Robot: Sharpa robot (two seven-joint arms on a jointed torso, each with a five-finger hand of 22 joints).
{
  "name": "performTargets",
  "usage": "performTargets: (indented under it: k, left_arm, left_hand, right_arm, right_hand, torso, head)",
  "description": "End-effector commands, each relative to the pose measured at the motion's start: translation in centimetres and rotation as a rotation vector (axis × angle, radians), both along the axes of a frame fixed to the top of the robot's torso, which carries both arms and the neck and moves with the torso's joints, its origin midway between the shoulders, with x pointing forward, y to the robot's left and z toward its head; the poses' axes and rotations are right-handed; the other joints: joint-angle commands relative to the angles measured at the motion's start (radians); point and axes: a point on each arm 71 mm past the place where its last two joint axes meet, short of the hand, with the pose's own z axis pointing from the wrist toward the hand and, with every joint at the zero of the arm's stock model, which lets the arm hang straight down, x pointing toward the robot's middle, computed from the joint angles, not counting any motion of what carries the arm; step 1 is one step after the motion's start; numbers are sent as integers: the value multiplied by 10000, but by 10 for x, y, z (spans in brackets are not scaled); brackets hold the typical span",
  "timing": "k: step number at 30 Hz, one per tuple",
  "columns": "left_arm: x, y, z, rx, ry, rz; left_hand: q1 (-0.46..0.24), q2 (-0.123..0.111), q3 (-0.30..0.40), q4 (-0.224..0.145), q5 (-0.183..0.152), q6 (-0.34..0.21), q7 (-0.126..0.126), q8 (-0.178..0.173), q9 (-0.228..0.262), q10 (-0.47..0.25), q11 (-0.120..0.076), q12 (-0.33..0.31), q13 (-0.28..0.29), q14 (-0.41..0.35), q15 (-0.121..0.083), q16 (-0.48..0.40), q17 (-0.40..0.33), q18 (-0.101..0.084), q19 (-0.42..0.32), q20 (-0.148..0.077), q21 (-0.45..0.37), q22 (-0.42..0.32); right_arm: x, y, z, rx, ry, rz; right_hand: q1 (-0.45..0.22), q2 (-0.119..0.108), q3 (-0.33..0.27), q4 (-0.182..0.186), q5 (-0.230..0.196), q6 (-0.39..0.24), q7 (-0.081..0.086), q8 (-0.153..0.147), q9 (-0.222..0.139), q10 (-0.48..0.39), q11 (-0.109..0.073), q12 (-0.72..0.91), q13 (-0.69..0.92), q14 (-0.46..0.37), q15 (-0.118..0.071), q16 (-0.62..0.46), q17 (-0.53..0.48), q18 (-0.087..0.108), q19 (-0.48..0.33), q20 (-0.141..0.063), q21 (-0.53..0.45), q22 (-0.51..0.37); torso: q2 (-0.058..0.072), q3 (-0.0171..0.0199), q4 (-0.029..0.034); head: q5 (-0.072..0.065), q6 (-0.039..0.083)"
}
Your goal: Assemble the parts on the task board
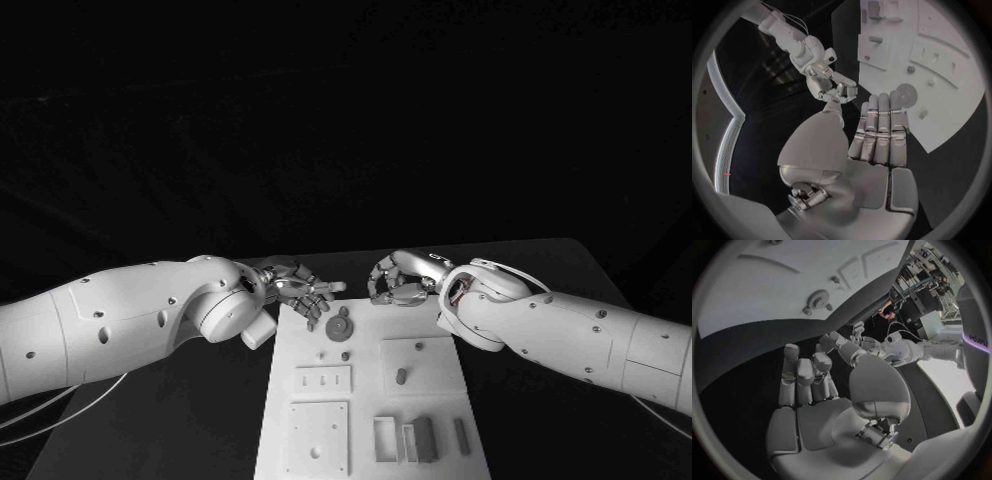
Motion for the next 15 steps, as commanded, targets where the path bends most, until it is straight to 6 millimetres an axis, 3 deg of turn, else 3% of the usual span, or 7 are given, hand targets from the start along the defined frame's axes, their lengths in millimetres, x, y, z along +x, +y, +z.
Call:
performTargets:
  k: [1, 5, 10, 15]
  left_arm:
    - [-2, -9, 0, 195, 128, 188]
    - [0, -16, 0, 166, 73, 382]
    - [2, -14, -1, 352, 137, 827]
    - [3, -15, -1, 424, 181, 970]
  left_hand:
    - [-203, 3, -68, -9, 25, 112, 2, 41, -31, 64, -26, 78, 56, 93, -23, 59, 101, 114, 69, -50, 77, 49]
    - [-180, -42, -94, -16, 20, 78, 14, -6, -65, 6, -7, 52, 68, 49, -16, 21, 143, 97, 25, -60, 55, 59]
    - [-168, -149, -152, -11, 20, 4, 66, -96, -131, -108, 48, 1, 93, -48, 25, -74, 212, 54, -66, -44, 1, 69]
    - [-206, -114, -144, -6, 21, 14, 69, -107, -146, -117, 53, 0, 111, -53, 30, -96, 243, 49, -72, -41, -6, 77]
  right_arm:
    - [-2, 12, -2, -411, 153, 165]
    - [-6, 25, -1, -317, 157, 434]
    - [-10, 34, 0, -238, 151, 600]
    - [-15, 39, 1, -169, 165, 755]
  right_hand:
    - [-91, 10, -34, 36, 15, 528, 16, 9, 148, 34, -57, 60, -9, 2, -54, 38, -12, -19, 40, -60, 42, 165]
    - [-105, 29, -28, 50, 17, 525, 14, 1, 152, 41, -60, 58, -12, 12, -60, 37, -17, -19, 51, -65, 43, 162]
    - [-108, 29, -27, 50, 17, 524, 14, -2, 154, 43, -61, 57, -13, 16, -62, 36, -19, -19, 54, -67, 44, 161]
    - [-110, 27, -26, 46, 17, 522, 13, -6, 156, 46, -63, 57, -14, 22, -66, 37, -21, -19, 60, -71, 45, 160]
  torso:
    - [-40, -23, 19]
    - [-17, -12, 13]
    - [-19, -14, 3]
    - [-8, 0, -7]
  head:
    - [59, -20]
    - [134, 11]
    - [128, -1]
    - [135, 2]
